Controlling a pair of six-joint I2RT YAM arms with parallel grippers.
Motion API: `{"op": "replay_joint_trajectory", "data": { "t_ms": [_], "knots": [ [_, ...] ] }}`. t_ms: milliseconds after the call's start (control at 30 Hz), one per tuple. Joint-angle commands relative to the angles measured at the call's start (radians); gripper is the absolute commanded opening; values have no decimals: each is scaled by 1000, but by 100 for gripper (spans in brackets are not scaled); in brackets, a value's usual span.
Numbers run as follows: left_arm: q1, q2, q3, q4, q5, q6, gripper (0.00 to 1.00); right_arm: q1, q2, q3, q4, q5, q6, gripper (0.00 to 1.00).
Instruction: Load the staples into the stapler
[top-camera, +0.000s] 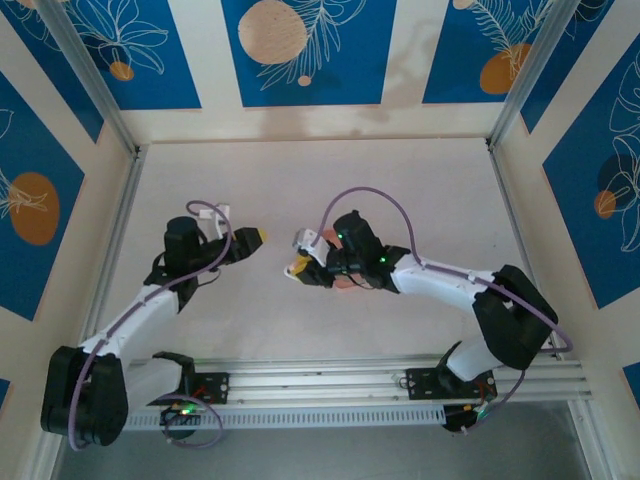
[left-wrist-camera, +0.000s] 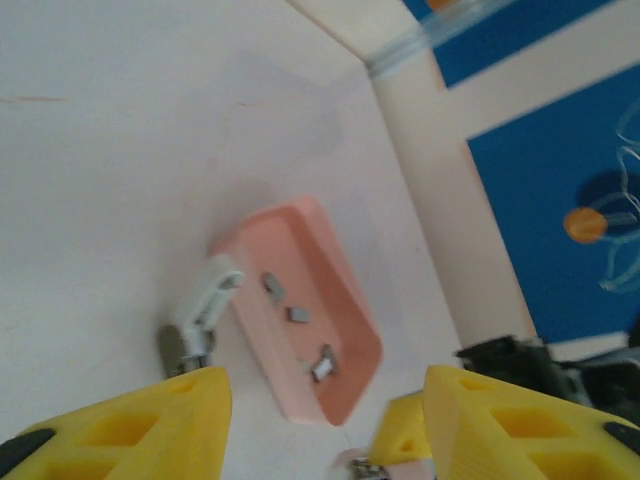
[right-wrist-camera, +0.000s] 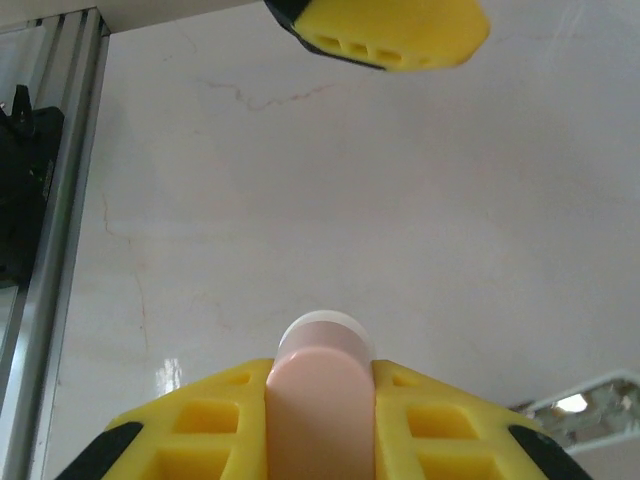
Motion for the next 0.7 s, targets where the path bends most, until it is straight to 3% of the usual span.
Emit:
{"op": "replay_joint_trajectory", "data": {
  "t_ms": [0, 267, 667],
  "knots": [
    [-74, 34, -11, 125, 49, -31, 53, -27, -80, -69, 197, 4, 108, 10],
    [-196, 116, 12, 178, 14, -46, 52, -92, -155, -189, 379, -19, 225, 10],
    [-250, 200, 53, 180, -11, -43, 51, -105, -171, -205, 447, -68, 257, 9]
  ]
}}
